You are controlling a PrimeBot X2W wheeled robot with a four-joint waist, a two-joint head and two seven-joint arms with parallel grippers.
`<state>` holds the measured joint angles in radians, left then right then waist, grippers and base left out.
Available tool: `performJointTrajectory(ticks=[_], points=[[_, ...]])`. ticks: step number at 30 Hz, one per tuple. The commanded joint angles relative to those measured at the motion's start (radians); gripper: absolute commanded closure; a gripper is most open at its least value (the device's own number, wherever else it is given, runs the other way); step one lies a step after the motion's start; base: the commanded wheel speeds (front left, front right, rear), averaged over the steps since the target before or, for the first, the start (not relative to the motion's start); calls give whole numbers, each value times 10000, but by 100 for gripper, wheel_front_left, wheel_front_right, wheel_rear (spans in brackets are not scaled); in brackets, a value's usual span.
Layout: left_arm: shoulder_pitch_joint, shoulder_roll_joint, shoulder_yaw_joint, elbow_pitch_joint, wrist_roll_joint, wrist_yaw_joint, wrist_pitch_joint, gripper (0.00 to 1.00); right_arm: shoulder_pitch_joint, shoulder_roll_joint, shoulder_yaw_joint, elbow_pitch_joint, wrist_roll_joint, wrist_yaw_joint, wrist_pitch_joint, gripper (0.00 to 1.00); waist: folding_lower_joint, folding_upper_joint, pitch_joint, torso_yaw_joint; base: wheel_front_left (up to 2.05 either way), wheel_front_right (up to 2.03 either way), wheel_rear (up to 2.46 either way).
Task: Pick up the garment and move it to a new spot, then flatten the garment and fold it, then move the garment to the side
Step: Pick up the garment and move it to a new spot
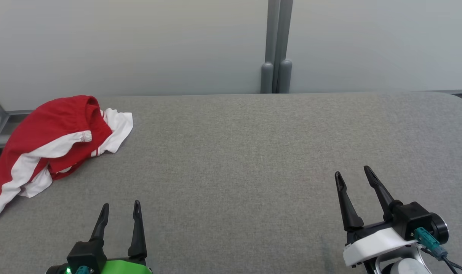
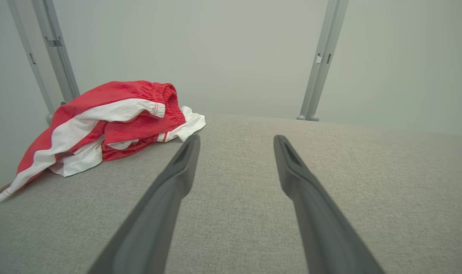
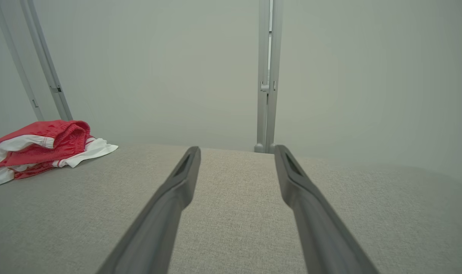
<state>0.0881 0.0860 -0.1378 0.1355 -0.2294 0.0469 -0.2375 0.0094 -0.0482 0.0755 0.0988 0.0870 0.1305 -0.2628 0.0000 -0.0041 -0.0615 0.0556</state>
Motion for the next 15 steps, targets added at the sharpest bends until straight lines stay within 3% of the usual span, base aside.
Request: performJointTrajectory(ticks=[1,15], points=[[-142,106,16,-41,-56,37,-1,0,0,-40,-20,-61,-43,4,-31,0,0,41,42,391,0,0,0],[-173,275,95,-248,-154,159,93,0,-119,-40,-36,-290,40,3,-31,0,0,41,366,3205,0,0,0]])
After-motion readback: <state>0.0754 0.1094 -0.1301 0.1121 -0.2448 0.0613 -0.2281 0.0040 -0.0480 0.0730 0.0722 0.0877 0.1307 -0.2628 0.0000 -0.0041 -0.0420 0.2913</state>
